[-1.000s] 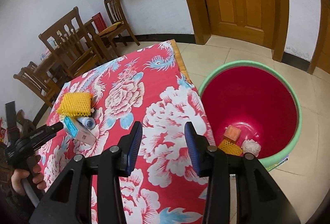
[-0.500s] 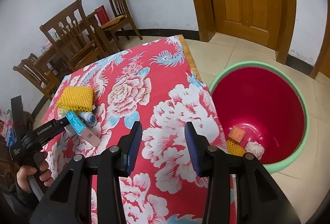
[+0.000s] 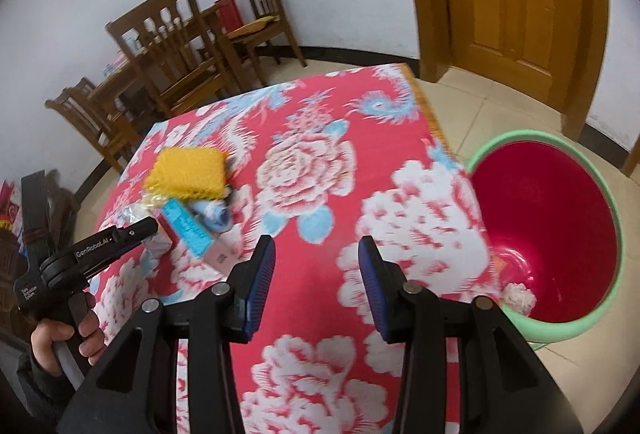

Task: Collect trash
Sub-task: 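Grasp the teal toothpaste box with the right tool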

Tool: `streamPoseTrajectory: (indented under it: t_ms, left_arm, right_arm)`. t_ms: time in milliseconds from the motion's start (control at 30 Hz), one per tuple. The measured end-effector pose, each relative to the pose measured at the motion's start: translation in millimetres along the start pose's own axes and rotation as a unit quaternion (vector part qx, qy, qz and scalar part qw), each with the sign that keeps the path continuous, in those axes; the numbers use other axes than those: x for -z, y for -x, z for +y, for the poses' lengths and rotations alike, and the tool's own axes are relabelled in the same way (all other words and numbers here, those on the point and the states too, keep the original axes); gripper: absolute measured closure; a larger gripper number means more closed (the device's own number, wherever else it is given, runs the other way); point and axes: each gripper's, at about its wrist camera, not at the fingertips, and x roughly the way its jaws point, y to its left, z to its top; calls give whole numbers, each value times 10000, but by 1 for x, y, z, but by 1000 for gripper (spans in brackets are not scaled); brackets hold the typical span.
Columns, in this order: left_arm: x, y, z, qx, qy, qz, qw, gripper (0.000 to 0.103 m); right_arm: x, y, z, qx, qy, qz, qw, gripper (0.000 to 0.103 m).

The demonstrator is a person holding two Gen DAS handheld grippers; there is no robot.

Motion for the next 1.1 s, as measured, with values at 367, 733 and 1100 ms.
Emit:
streamPoseTrajectory:
  t_ms: [367,733,1100]
  left_arm:
    - [10,37,9,-62,-241,-225,9994,70]
    - [15,47,17,-185,-263,-285,9991,70]
    - [18,45,23,-147,-184,-237,9994,70]
  right_arm:
    - [3,-29,58,-303,800,337,9958,53]
    - [-3,-58,87,-282,1398,594,9880,51]
    - [2,-73,89,-374,1336,828,9869,70]
